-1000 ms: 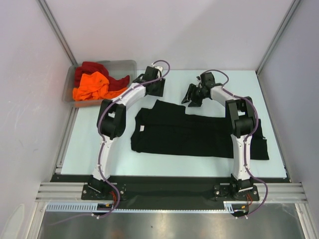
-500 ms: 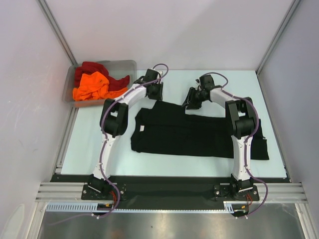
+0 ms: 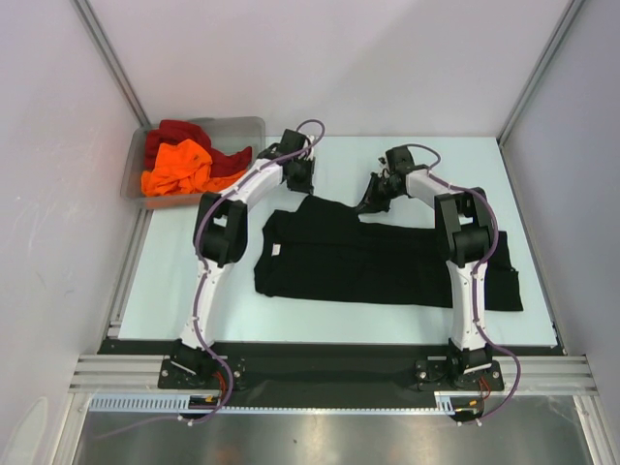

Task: Fold and stack the t-shirts
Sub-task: Fold the tshirt

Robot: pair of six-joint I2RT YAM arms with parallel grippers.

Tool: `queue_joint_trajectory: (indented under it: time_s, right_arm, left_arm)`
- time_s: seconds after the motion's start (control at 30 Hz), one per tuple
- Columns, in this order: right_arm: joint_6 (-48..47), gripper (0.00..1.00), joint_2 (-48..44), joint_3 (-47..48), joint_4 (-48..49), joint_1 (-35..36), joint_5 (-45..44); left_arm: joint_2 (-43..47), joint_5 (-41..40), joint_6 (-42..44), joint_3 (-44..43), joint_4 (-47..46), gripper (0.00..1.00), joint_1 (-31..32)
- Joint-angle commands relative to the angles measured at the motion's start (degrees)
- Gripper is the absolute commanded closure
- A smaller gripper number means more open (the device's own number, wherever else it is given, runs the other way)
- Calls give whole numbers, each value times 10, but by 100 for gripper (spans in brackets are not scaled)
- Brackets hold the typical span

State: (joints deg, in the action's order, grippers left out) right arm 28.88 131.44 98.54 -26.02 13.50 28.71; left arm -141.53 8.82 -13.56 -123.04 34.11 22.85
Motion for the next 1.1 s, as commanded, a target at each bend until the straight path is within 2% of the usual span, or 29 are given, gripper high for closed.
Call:
queue_joint_trajectory:
  time_s: [0.0,0.33,0.83,1.07]
  right_arm:
    - [7,100,-36,18,-41,4,2]
    - [22,100,-144,-91,-35,31,2]
    - [50,100,-261,-231,-14,100,-39]
    - [62,100,-305,-300,9,116,-58]
  left_arm:
    - [99,16,-3,27,6,100,-1]
    - [266,34,-10,254,-29,100,6]
    - [449,58,-26,502,-67,100,19]
    - [514,81,-38,575,-66,100,28]
